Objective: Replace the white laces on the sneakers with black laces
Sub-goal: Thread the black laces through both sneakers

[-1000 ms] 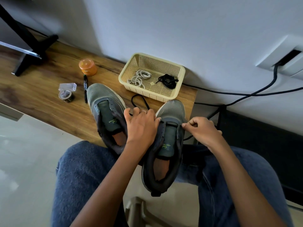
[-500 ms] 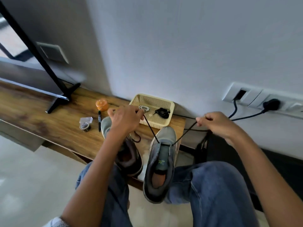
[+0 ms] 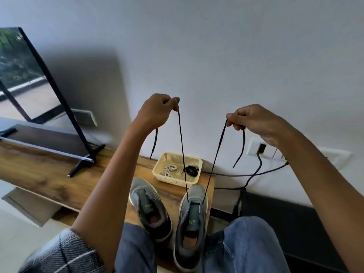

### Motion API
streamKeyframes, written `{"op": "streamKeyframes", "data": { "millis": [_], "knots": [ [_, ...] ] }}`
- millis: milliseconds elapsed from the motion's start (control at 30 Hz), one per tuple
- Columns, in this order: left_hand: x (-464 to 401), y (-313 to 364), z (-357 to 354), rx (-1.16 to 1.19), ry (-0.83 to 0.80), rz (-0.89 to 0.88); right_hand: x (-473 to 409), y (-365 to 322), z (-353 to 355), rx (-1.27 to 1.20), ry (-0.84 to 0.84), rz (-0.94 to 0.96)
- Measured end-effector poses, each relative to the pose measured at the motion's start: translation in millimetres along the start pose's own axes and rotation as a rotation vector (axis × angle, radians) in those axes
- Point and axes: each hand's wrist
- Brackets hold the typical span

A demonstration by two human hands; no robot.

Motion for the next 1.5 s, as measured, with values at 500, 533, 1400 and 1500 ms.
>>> {"op": "streamKeyframes", "data": {
  "millis": [500,533,1400,1500],
  "knots": [
    [-5,86,47,0.163,0.283,-0.267,11,-84,39,0.040,0.141,0.201],
    [-5,90,48,0.177,0.311,-0.280,11,-88,41,0.043,0.156,0.218],
    [26,-72,-134,-0.143,-0.492,0.163,8,-83,33,-0.278,0.055,0.262],
    [44,-119,-173,-0.267,-0.539,0.301,6,-79,36,-0.286,0.056,0.269]
  ]
}}
Point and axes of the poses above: each hand's wrist, its own x-axis away from the middle knuckle, its own z-axis out of the back of the hand, y = z × x, and after that the axes turned 1 degree about x, right-handed
